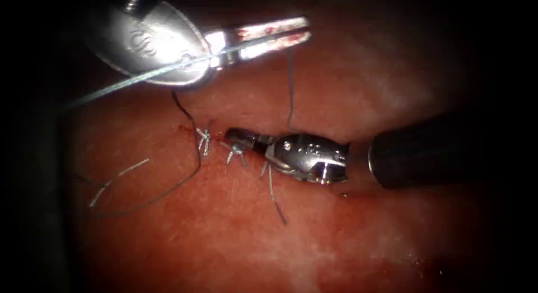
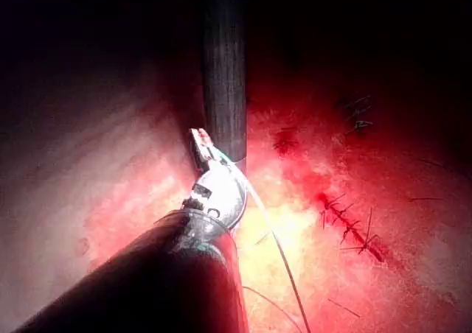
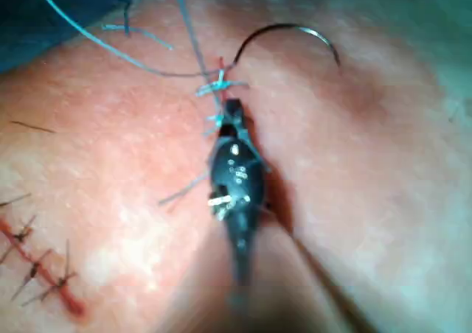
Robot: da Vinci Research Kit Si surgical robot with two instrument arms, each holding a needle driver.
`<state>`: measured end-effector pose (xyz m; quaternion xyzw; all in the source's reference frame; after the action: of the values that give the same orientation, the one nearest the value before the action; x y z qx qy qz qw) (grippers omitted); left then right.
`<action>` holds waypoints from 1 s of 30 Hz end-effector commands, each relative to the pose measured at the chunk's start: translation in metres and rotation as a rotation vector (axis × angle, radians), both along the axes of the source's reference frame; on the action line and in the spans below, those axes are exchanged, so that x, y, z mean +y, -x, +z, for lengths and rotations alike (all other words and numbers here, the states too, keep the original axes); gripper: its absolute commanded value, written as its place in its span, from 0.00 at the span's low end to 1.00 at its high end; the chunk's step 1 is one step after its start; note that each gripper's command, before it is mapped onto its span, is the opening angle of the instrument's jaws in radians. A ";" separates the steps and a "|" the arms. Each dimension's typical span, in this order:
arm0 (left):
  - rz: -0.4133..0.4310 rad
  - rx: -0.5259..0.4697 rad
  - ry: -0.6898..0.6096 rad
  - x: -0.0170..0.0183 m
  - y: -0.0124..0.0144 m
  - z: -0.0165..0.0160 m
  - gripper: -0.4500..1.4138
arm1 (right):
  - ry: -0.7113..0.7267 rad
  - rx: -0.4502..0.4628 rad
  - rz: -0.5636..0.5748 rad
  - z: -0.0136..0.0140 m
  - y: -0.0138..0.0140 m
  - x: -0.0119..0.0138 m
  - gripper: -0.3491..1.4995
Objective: Wound Closure
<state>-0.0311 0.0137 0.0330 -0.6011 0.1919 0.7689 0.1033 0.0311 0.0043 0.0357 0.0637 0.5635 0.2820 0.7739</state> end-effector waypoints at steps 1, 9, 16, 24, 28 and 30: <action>0.003 0.000 -0.003 -0.0008 0.0004 0.0006 0.00 | 0.003 0.001 0.003 0.0000 -0.0001 -0.0009 0.00; 0.005 -0.006 -0.002 -0.0003 0.0004 0.0012 0.00 | 0.020 -0.009 0.052 -0.0020 0.0012 -0.0005 0.77; -0.010 0.028 -0.008 0.0006 0.0012 0.0037 0.00 | 0.000 -0.030 0.050 -0.0042 0.0072 0.0000 0.98; -0.049 0.114 -0.017 0.0020 0.0013 0.0112 0.00 | -0.011 -0.110 0.079 -0.0048 0.0173 0.0013 0.98; -0.074 0.128 -0.042 0.0026 -0.0001 0.0152 0.00 | -0.011 -0.154 0.114 -0.0042 0.0204 0.0019 0.98; -0.086 0.119 -0.067 0.0026 -0.0011 0.0168 0.00 | -0.012 -0.168 0.127 -0.0041 0.0214 0.0023 0.98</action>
<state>-0.0290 0.0170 0.0498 -0.5406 0.1978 0.8043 0.1474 0.0094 0.0077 0.0311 0.0069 0.4986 0.3366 0.7988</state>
